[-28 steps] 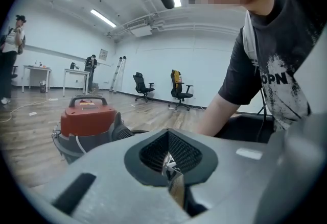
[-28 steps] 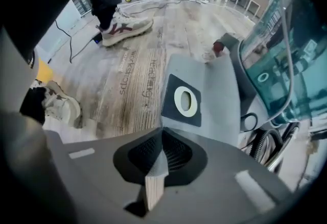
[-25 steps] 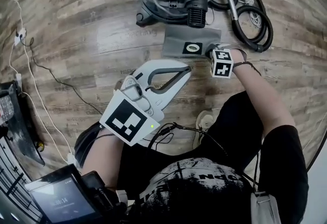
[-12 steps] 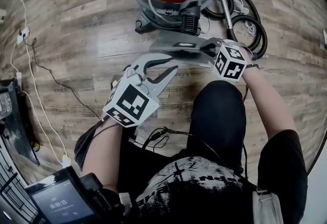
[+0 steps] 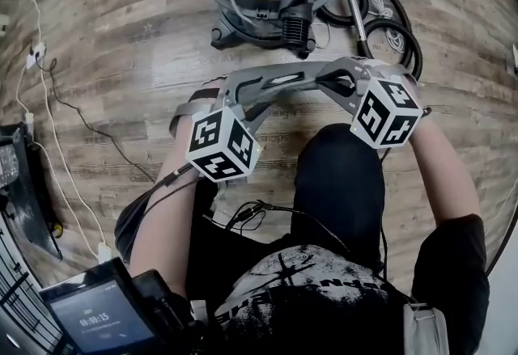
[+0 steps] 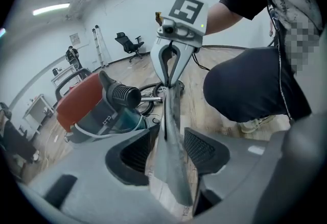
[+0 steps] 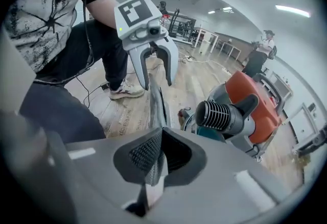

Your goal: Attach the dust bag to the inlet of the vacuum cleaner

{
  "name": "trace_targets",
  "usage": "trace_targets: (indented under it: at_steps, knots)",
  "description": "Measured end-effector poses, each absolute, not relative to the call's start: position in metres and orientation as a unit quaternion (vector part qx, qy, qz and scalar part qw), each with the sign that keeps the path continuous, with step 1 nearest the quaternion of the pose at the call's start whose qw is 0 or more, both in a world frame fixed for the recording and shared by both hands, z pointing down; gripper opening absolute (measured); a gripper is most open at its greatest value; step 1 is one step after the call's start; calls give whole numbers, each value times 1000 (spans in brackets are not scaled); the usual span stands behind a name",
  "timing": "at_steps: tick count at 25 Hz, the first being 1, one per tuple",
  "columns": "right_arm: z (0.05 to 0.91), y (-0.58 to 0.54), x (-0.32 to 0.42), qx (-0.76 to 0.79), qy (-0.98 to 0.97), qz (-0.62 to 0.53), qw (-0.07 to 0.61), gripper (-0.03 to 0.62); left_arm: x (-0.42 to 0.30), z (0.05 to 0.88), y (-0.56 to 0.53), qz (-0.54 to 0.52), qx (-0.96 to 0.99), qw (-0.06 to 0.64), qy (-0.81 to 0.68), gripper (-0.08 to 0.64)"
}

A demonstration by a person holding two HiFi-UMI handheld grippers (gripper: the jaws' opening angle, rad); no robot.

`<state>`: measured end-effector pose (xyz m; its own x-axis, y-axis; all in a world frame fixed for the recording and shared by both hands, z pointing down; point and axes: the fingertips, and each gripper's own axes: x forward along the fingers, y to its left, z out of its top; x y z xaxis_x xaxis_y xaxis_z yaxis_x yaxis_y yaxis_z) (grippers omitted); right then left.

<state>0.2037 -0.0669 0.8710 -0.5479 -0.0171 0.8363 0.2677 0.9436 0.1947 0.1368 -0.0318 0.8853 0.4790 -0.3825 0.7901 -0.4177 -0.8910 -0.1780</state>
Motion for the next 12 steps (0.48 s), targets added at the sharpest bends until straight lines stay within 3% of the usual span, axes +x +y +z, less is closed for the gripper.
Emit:
trace_targets:
  at_steps: [2, 5, 12]
  knots:
    - [864, -66, 201, -69, -870, -153, 464, 8, 139, 886, -34, 457, 860, 19, -228, 182]
    - [859, -66, 200, -61, -875, -149, 457, 8, 137, 884, -37, 456, 858, 21, -235, 53]
    - [852, -66, 204, -47, -880, -138, 452, 8, 139, 876, -42, 444, 864, 34, -235, 31]
